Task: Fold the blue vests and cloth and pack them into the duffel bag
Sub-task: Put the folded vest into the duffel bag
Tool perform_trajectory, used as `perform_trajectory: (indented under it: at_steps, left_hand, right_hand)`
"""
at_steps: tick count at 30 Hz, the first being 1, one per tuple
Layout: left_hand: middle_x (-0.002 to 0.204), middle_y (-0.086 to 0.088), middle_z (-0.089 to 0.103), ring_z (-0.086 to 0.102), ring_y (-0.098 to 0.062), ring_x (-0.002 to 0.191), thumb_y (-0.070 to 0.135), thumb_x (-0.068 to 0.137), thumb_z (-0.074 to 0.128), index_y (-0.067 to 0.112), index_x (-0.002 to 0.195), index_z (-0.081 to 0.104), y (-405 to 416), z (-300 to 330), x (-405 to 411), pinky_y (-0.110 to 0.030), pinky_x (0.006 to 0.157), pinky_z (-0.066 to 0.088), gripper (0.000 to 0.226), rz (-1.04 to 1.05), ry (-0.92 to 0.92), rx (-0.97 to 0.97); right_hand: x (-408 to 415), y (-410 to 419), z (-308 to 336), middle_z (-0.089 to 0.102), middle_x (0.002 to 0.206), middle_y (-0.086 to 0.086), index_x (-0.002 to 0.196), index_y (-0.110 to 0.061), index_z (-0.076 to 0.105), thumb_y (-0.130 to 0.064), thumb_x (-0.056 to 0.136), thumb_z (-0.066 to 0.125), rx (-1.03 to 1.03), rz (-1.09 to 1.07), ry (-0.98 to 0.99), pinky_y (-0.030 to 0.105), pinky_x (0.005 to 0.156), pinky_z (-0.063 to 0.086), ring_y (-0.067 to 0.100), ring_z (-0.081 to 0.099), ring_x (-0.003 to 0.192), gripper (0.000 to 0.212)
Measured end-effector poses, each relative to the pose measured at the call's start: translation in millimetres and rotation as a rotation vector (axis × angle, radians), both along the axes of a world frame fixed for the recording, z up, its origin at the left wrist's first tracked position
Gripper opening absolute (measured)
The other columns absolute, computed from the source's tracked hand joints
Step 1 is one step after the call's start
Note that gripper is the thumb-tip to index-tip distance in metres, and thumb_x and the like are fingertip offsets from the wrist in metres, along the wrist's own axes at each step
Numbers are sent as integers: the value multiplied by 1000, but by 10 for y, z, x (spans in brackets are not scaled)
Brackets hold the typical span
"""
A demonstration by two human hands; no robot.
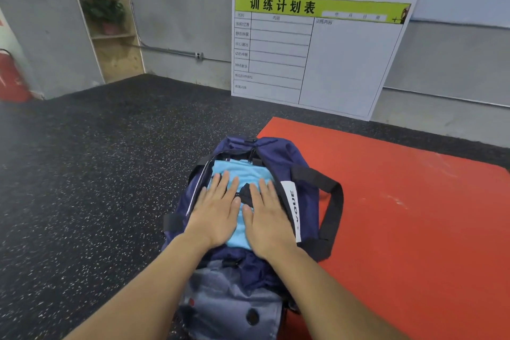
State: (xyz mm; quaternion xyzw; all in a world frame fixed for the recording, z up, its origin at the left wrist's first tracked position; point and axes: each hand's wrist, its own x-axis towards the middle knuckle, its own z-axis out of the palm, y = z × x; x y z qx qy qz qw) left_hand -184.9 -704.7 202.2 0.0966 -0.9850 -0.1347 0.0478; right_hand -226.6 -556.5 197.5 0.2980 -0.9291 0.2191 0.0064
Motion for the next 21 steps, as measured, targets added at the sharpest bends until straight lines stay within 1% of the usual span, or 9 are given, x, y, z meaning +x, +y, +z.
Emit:
perform_trajectory:
  at_steps: [3,4,6,7,9,12,14,17,21]
  left_hand:
    - [169,2,-10,-13,-15,155,43,108,20,27,162,3,24,309,66,-45,124,-9,59,44,-114,14]
    - [170,3,-7,-11,-14,155,43,108,24,29,162,5,51,443,105,-45,124,-11,59,58,-101,43]
    - [170,5,-2,-7,-12,155,45,107,30,30,162,9,167,728,179,-44,123,-11,60,62,-5,76]
    - [169,5,-1,-5,-13,156,45,107,32,30,162,10,263,864,217,-44,123,-9,61,43,50,80]
    - [169,3,3,-4,-16,156,43,107,36,28,161,13,516,1104,298,-45,125,-4,61,-29,145,108]
    - [169,3,9,0,-18,156,48,103,38,26,160,21,988,1435,443,-47,126,4,64,-155,234,205]
    - [168,3,11,1,-18,156,54,96,35,28,159,23,1331,1634,541,-47,126,6,69,-225,255,232]
    - [168,3,12,2,-17,156,44,104,43,29,160,23,1830,1836,651,-45,126,6,60,-300,281,212]
    - [167,2,17,7,-18,156,56,93,34,30,159,26,2476,1973,801,-46,126,10,71,-382,295,207]
  right_hand:
    - [-40,142,344,-7,171,1,164,-17,8,-39,110,34,11,111,-293,32,127,-4,16,-14,156,63]
    - [-25,228,474,-4,171,-1,164,-19,11,-37,110,38,-51,138,-369,30,126,-1,14,-10,157,63]
    - [61,462,750,8,170,-6,163,-22,18,-37,109,44,-202,132,-400,25,125,8,9,6,156,62]
    - [114,606,871,14,169,-9,162,-24,22,-37,108,47,-270,111,-390,22,123,11,8,13,155,61]
    - [223,931,1058,20,167,-10,160,-23,26,-35,106,51,-345,83,-366,18,120,12,4,17,153,61]
    - [405,1431,1294,25,166,-6,160,-19,28,-30,106,54,-364,60,-300,24,125,13,6,21,152,61]
    - [548,1771,1445,27,166,-2,159,-17,28,-27,106,54,-339,39,-225,27,126,15,11,25,152,60]
    - [820,2297,1680,24,167,-2,160,-19,27,-29,104,58,-266,11,-107,9,114,8,10,20,153,65]
    - [1149,3015,1850,22,168,1,159,-21,28,-36,94,71,-197,15,20,14,118,8,11,17,155,80]
